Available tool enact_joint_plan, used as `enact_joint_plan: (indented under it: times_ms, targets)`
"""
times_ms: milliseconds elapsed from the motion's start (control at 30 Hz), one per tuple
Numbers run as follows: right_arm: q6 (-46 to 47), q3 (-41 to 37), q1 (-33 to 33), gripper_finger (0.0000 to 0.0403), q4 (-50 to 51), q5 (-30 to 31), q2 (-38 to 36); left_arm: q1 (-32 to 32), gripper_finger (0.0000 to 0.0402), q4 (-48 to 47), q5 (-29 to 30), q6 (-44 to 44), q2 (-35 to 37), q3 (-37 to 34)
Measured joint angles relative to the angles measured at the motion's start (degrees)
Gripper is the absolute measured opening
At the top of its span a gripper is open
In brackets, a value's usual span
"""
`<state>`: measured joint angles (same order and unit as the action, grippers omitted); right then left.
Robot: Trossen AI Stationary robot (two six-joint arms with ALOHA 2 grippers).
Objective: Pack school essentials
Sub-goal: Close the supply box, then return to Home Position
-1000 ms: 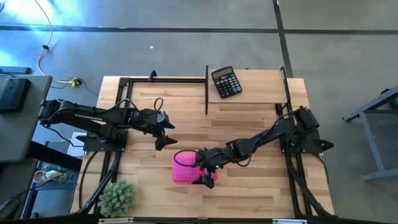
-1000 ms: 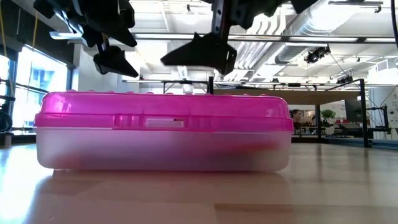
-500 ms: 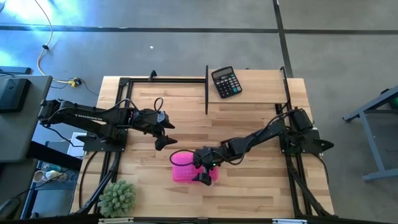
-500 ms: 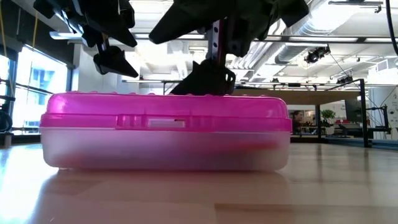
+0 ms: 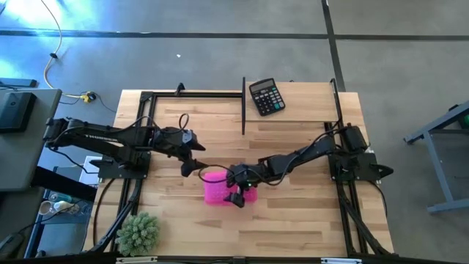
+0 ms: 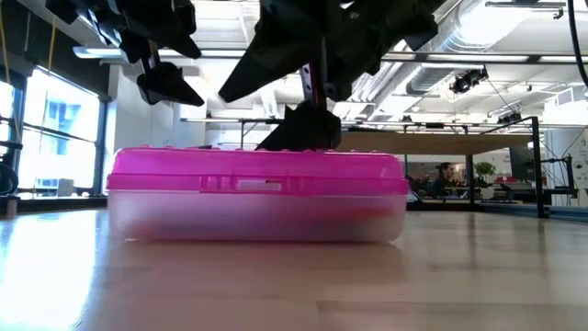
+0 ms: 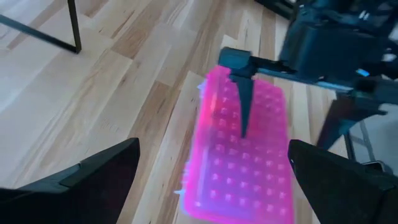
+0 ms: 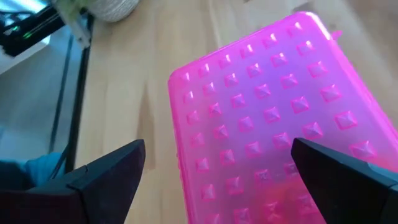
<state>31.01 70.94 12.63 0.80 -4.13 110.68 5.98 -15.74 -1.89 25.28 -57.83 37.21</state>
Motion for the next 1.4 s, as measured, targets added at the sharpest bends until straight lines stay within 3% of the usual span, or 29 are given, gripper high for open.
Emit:
enact_joint_plan:
  times_ms: [300, 600, 867, 1067, 1200, 1400]
  targets:
    - [0.43, -0.02, -3.45, 0.0398, -0.01, 2.54, 0.01, 0.0, 0.04, -1.1, 0.01, -0.37, 3.41, 0.0]
    - [-4.15, -0.2, -4.42, 0.0398, 1.5, -1.18, -4.55, 0.0, 0.04, -2.84, -0.36, -1.62, 6.6, 0.0]
    - [-19.18, -0.19, -4.38, 0.0398, 7.46, -0.38, -17.1, -0.14, 0.04, -3.35, -0.66, -6.07, 13.85, 0.0]
    - [-26.95, -2.38, -4.27, 0.0398, 12.26, 8.26, -29.18, -2.61, 0.04, -2.52, 0.17, -9.61, 19.67, -2.64]
    - [-28.48, -8.79, -3.61, 0.0398, 11.13, 14.39, -37.14, -4.26, 0.04, 1.66, 1.31, -9.57, 24.06, -7.37]
    - [-26.41, -24.91, -1.93, 0.0398, 0.48, 18.71, -48.63, -6.5, 0.04, 8.79, 1.29, -9.18, 30.19, -15.79]
